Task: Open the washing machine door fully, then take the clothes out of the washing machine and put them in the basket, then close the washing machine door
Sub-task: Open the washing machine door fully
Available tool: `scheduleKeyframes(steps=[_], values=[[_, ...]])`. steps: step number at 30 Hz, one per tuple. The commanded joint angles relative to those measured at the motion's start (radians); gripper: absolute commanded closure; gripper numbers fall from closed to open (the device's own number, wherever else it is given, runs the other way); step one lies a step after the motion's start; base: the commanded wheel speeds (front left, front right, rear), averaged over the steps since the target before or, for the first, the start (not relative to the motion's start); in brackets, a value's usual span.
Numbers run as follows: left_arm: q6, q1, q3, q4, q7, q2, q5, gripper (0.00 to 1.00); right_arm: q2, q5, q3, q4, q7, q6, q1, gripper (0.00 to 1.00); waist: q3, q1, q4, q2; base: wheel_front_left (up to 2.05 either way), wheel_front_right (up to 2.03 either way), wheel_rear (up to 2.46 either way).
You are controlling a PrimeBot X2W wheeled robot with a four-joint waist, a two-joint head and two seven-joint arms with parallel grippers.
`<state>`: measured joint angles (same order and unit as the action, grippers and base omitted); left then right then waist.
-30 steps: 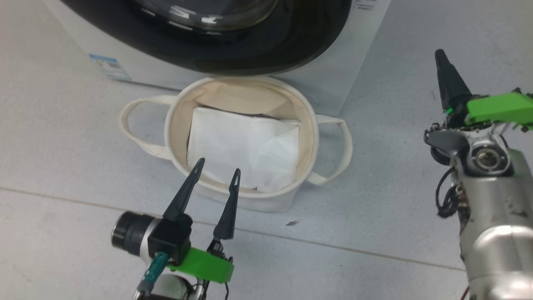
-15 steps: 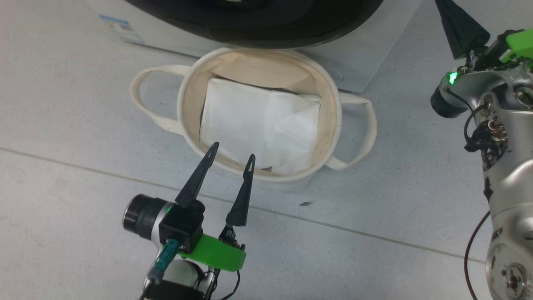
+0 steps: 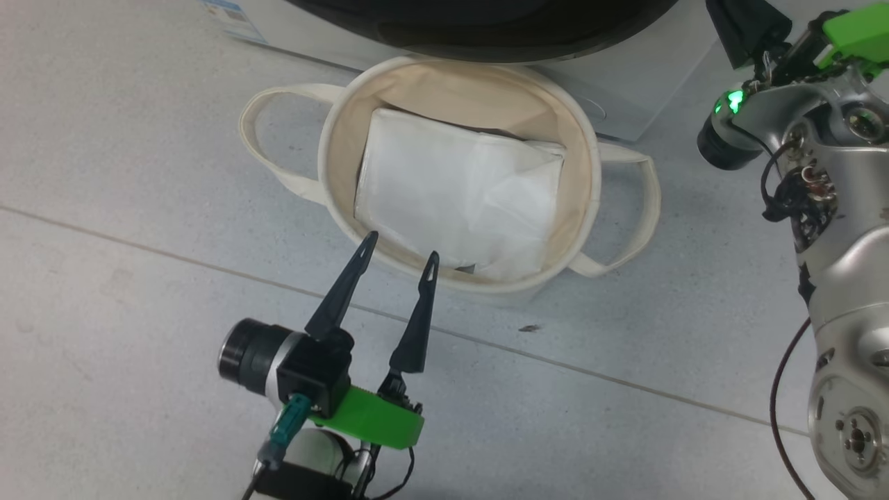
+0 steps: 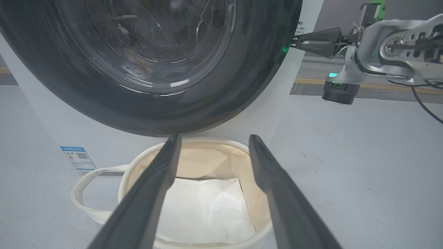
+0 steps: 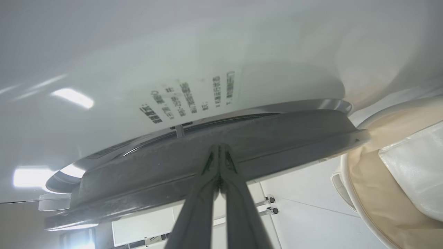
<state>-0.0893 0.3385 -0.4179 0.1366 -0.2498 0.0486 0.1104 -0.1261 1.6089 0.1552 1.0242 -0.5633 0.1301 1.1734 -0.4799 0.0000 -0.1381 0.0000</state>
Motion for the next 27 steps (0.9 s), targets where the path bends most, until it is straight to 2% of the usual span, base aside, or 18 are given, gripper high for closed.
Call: scheduleKeyframes(steps=[1, 13, 27], values=[[-0.011, 0.019, 0.014, -0.024, -0.012, 0.002, -0.004, 0.0, 0.025, -0.004, -0.014, -0.021, -0.006, 0.001, 0.049, 1.0, -0.007, 0.0, -0.007, 0.0, 0.0, 0.0, 0.0], [-0.03, 0.035, -0.051, -0.024, -0.012, 0.002, 0.025, 0.0, 0.034, -0.014, -0.025, -0.011, -0.002, 0.001, 0.083, 1.0, -0.027, 0.0, -0.028, 0.0, 0.0, 0.0, 0.0], [-0.043, 0.043, -0.069, -0.021, -0.012, 0.002, 0.035, 0.0, 0.034, 0.0, -0.009, -0.011, -0.012, 0.001, 0.093, 1.0, -0.043, 0.0, -0.057, 0.0, 0.0, 0.0, 0.0]])
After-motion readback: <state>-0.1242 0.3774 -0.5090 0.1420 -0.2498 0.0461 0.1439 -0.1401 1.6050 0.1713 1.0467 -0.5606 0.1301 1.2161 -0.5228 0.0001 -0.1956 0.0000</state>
